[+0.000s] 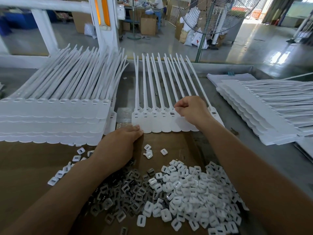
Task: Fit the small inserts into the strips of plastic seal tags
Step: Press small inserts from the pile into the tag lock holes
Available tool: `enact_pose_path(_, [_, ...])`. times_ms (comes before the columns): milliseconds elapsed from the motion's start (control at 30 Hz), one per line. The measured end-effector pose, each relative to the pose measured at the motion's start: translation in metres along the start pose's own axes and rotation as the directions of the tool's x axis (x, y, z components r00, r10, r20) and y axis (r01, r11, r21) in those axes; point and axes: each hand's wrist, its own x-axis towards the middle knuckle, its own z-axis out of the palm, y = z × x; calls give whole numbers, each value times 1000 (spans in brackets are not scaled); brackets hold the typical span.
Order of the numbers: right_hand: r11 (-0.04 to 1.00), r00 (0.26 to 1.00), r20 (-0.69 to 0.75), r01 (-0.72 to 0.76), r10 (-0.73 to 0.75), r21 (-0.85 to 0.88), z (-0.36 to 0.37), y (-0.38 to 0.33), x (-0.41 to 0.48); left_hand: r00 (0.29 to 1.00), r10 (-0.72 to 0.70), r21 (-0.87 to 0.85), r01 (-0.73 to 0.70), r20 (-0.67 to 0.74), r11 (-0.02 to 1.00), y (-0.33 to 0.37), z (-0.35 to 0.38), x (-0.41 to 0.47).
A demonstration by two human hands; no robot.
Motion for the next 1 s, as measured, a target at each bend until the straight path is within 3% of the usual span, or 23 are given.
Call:
enact_pose_path(467, [986, 999, 31, 25, -20, -167, 18, 9, 14, 1000, 21, 22, -21, 5, 1000, -1, -1, -2])
enact_pose_path(667, [991, 998, -40, 32, -38, -127, 18, 10, 12, 1000, 18, 18, -17, -16, 1000, 0, -2, -3])
enact_pose_path(1000, [991, 996, -11, -89, 89, -95, 16, 5, 22, 1000, 2, 3, -2, -9, 1000, 0, -2, -6])
